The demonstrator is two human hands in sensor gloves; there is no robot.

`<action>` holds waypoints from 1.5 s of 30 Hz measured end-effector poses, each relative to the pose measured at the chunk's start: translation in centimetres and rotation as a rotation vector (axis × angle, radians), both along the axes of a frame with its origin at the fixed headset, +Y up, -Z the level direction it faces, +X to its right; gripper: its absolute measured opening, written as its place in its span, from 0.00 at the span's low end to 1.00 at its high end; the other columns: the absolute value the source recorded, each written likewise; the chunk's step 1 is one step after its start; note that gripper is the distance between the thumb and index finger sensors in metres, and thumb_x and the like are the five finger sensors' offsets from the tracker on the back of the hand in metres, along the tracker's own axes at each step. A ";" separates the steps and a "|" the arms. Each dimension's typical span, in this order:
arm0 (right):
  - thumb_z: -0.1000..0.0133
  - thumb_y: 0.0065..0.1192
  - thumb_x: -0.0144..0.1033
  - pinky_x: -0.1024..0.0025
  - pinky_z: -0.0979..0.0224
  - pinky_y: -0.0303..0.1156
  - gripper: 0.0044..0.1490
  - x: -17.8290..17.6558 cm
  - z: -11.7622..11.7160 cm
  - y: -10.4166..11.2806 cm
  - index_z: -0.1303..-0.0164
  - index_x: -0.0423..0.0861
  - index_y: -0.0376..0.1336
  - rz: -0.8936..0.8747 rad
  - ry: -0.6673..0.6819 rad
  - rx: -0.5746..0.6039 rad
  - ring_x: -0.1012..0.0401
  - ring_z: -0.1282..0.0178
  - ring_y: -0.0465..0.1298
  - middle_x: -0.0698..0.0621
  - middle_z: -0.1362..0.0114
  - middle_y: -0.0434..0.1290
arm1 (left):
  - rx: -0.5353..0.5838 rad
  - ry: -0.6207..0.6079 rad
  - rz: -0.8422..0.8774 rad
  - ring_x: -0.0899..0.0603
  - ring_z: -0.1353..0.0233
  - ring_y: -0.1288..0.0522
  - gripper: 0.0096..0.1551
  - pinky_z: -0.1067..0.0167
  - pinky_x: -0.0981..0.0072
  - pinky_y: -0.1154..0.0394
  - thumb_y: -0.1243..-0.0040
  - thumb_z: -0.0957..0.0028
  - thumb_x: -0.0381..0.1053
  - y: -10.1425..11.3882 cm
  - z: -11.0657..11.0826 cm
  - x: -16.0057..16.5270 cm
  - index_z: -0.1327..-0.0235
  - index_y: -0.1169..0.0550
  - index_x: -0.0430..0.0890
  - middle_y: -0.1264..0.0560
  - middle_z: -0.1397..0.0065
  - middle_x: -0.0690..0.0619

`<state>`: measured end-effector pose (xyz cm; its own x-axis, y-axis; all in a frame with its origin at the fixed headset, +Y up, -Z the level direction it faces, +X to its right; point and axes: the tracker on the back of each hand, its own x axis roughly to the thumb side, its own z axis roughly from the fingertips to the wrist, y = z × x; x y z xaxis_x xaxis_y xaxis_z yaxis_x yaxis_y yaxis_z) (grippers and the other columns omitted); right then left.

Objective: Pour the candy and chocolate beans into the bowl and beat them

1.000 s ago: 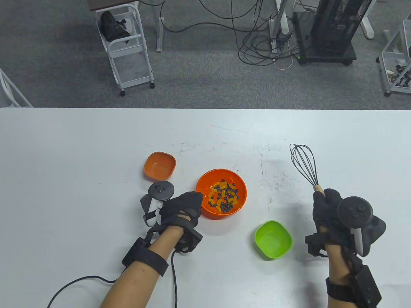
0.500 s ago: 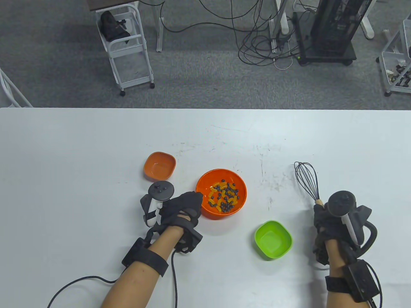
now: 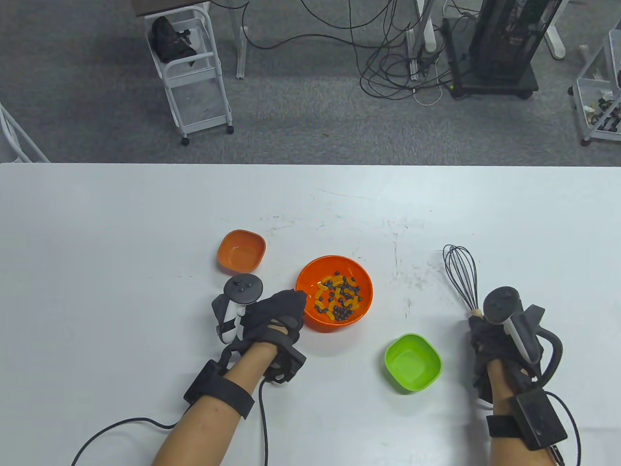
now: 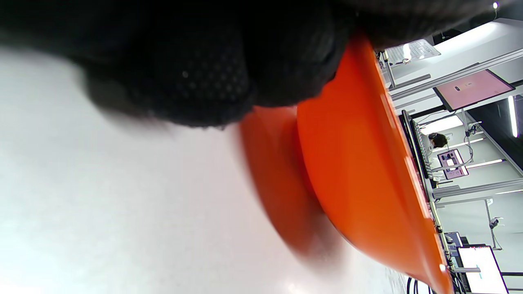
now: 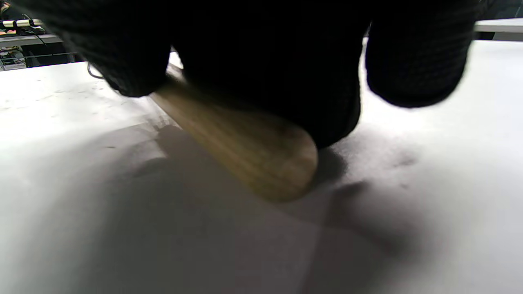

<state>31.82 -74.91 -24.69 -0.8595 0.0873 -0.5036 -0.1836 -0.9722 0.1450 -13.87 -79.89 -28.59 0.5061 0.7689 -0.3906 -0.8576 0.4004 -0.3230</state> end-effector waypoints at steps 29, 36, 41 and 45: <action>0.47 0.58 0.68 0.25 0.32 0.65 0.57 -14.9 6.3 7.8 0.14 0.48 0.48 -0.052 0.574 0.342 0.32 0.22 0.65 0.35 0.17 0.58 | 0.378 -0.069 -0.487 0.35 0.24 0.34 0.43 0.33 0.33 0.31 0.52 0.48 0.78 7.1 5.6 0.1 0.27 0.42 0.56 0.42 0.19 0.48; 0.47 0.57 0.69 0.21 0.29 0.57 0.62 -17.0 7.0 6.4 0.13 0.49 0.37 -0.029 0.683 0.343 0.29 0.18 0.51 0.34 0.13 0.44 | 0.365 -0.243 -0.477 0.30 0.16 0.49 0.51 0.31 0.17 0.45 0.54 0.50 0.82 8.6 10.2 -0.8 0.18 0.53 0.63 0.54 0.13 0.43; 0.47 0.55 0.70 0.20 0.29 0.55 0.63 -18.0 7.4 6.0 0.13 0.50 0.35 0.007 0.723 0.266 0.28 0.17 0.48 0.34 0.13 0.42 | 0.534 -0.258 -0.576 0.29 0.14 0.56 0.51 0.32 0.13 0.51 0.53 0.51 0.82 8.3 12.7 -1.0 0.17 0.50 0.63 0.58 0.11 0.45; 0.47 0.55 0.70 0.19 0.30 0.53 0.63 -18.4 7.6 5.7 0.13 0.50 0.34 0.010 0.745 0.251 0.28 0.17 0.46 0.33 0.13 0.41 | 0.547 -0.314 -0.658 0.31 0.13 0.60 0.52 0.34 0.11 0.55 0.54 0.52 0.83 8.5 13.6 -0.7 0.17 0.51 0.66 0.60 0.10 0.47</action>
<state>13.42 -69.20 -17.10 -0.9644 0.1122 0.2395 -0.1150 -0.9934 0.0023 -14.57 -71.40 -15.02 0.9298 0.3245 0.1735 -0.3063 0.9438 -0.1238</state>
